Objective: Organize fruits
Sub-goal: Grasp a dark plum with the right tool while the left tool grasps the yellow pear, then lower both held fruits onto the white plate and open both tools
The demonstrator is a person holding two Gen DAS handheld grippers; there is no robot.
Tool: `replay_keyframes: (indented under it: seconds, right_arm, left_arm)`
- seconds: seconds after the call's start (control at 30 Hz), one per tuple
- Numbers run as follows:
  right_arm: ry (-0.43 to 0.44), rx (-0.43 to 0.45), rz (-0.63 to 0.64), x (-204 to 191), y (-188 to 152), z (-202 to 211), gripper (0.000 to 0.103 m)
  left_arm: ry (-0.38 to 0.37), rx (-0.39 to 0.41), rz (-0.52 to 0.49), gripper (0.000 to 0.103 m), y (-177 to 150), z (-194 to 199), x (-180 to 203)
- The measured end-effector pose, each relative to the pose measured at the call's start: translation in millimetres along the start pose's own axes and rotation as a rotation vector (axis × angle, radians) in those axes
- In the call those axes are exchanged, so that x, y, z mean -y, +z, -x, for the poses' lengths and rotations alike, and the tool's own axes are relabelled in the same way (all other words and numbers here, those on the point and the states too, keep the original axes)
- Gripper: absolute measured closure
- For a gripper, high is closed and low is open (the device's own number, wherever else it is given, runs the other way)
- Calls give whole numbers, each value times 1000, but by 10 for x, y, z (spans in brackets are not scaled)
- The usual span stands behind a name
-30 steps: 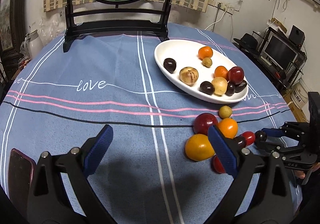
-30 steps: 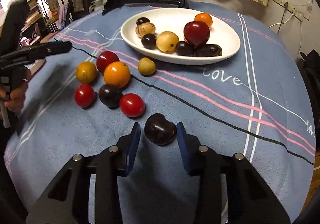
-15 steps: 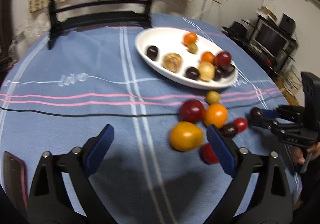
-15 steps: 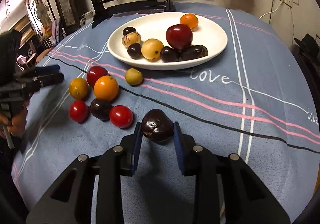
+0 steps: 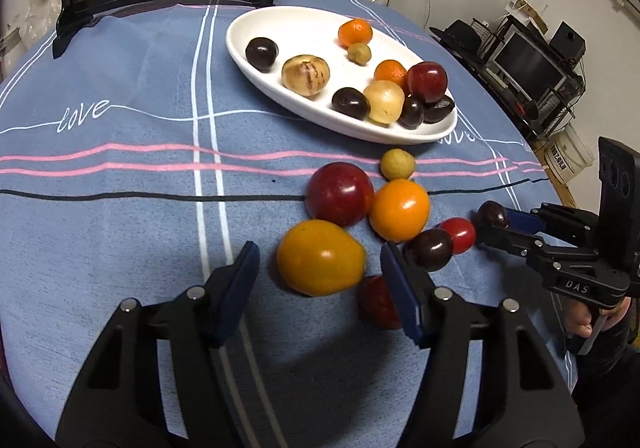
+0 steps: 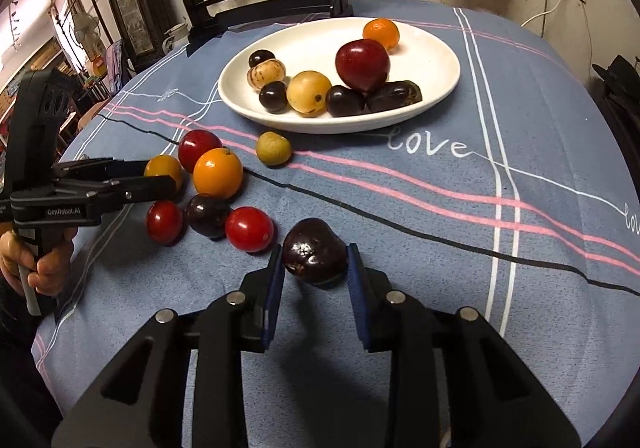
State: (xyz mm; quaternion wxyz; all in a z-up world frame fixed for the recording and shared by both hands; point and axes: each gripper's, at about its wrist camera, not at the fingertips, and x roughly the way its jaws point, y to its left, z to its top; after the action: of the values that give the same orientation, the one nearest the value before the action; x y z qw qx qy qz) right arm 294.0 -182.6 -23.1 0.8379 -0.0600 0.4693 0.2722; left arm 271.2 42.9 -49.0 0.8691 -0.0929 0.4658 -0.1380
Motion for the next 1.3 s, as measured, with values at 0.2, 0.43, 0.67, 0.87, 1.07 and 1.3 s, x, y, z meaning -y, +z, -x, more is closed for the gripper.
replay_keyframes:
  seconds: [0.2, 0.43, 0.67, 0.87, 1.07, 1.3]
  right_arm:
    - [1, 0, -12, 23, -4, 1, 72]
    - [-3, 11, -14, 31, -1, 19, 72]
    - [3, 55, -11, -1, 54, 117, 72]
    - [17, 214, -68, 7, 337, 307, 72]
    - [0, 327, -139, 94, 715, 237, 72]
    - [-28, 305, -143, 131, 1058, -174, 71]
  left_arm:
    - [19, 12, -10, 55, -2, -13, 52]
    - [41, 20, -11, 59, -10, 8, 66]
    - [75, 63, -36, 59, 20, 122, 95]
    - [64, 127, -48, 59, 384, 261, 90]
    - [29, 181, -25, 59, 866, 139, 84]
    - [93, 205, -58, 59, 1337, -258, 148]
